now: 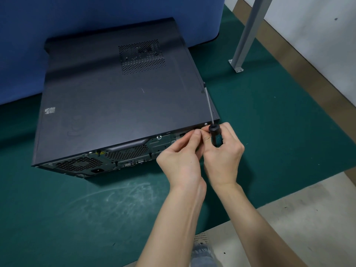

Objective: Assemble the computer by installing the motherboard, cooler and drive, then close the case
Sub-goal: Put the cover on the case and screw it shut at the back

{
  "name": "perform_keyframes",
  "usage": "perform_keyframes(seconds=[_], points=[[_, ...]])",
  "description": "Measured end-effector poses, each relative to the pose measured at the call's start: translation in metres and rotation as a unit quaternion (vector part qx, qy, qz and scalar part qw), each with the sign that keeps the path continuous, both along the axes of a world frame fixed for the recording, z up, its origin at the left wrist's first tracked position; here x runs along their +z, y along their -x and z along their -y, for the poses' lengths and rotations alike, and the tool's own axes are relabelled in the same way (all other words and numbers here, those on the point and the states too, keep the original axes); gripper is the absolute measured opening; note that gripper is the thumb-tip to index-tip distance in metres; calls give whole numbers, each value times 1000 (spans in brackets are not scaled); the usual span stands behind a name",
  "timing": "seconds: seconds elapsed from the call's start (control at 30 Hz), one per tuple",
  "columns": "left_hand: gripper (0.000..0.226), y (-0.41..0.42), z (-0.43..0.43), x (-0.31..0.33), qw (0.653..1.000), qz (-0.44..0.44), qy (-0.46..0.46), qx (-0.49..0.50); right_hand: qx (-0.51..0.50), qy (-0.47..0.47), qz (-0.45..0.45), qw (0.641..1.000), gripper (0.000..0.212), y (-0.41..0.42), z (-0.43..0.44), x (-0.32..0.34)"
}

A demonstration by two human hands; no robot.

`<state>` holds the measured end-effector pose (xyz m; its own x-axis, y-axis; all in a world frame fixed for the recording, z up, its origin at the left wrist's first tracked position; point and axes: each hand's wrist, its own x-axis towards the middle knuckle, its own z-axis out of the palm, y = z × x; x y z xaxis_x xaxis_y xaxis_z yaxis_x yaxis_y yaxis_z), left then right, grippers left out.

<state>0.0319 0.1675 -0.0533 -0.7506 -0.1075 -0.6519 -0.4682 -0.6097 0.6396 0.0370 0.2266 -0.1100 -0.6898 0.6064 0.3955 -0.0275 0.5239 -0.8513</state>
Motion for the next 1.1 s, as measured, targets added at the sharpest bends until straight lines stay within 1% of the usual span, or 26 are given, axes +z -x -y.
perform_keyframes(seconds=[0.1, 0.2, 0.27, 0.37, 0.43, 0.57, 0.73, 0.97, 1.1], points=[[7, -1, -1, -2, 997, -26, 66, 3, -5, 3, 10, 1000, 12, 0, 3, 0], [7, 3, 4, -6, 989, -42, 141, -27, 0, 22, 14, 1000, 10, 2, 8, 0], [8, 4, 7, -7, 984, -43, 164, -46, 1, 33, 14, 999, 12, 2, 11, -1], [9, 3, 11, -7, 980, -53, 178, -73, 3, 48, 17, 999, 14, 1, 14, -3], [7, 3, 13, -9, 977, -57, 188, -87, 7, 53, 20, 998, 12, 0, 15, -3], [7, 3, 12, -9, 973, -59, 198, -100, 6, 50, 26, 998, 8, -1, 15, -2], [7, 5, 12, -10, 965, -65, 223, -122, -20, 37, 29, 999, 11, 0, 12, 0], [6, 5, 15, -8, 970, -61, 191, -138, -26, 36, 35, 998, 8, 1, 13, 4], [6, 5, 13, -9, 966, -67, 202, -144, -16, 56, 44, 997, 9, 2, 12, 5]])
